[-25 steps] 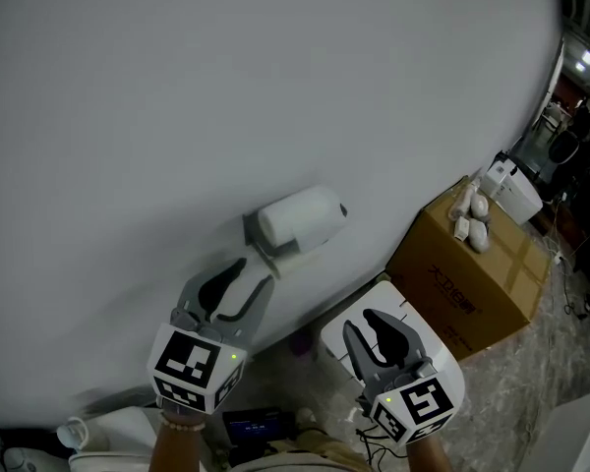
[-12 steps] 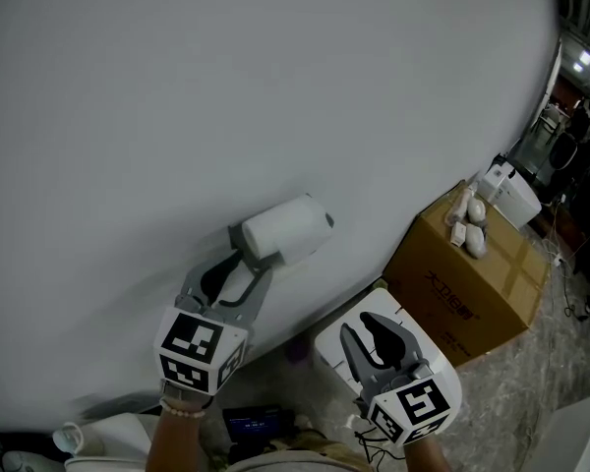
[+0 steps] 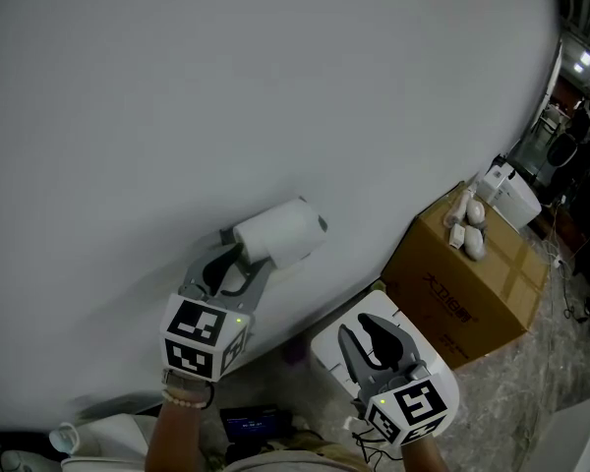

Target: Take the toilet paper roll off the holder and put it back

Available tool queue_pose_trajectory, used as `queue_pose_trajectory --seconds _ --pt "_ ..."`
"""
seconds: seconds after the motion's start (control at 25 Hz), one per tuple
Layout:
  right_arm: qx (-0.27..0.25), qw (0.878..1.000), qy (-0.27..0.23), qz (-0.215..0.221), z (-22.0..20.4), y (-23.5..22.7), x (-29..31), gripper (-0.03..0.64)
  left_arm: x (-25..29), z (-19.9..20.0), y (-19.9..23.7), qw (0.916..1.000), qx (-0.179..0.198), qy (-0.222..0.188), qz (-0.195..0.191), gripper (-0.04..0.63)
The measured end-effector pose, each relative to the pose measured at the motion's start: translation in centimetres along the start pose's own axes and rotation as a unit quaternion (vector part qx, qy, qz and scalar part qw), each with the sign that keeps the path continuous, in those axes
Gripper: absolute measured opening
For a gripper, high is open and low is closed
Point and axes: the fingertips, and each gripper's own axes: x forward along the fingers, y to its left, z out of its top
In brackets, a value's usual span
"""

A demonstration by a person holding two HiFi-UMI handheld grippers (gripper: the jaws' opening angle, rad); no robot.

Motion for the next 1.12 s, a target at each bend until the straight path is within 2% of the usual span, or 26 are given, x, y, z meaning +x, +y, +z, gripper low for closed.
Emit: queue_pose_trajectory --seconds 0.2,0.36,0.88,1.12 --pt "0.001 1.000 0.002 0.000 -0.3 -0.3 -0.2 0.115 0.4 0.3 -0.1 1.0000 -0.005 -0.001 0.004 0.163" --pt "0.001 1.000 0.003 0.001 -0.3 -0.5 -0.2 0.114 0.7 0.5 -0.1 1.0000 -0.003 0.003 0.007 0.131" --pt "-0.003 1.000 0.009 0.003 -0.3 -0.7 0.4 0.115 1.1 1.3 -0.2 0.9996 -0.009 -0.023 -0.010 0.072" --pt "-0.012 1.000 -0.007 0.005 0.8 -1.5 1.2 0.115 1.0 1.8 -0.2 0.9992 -0.003 -0.036 -0.013 0.064"
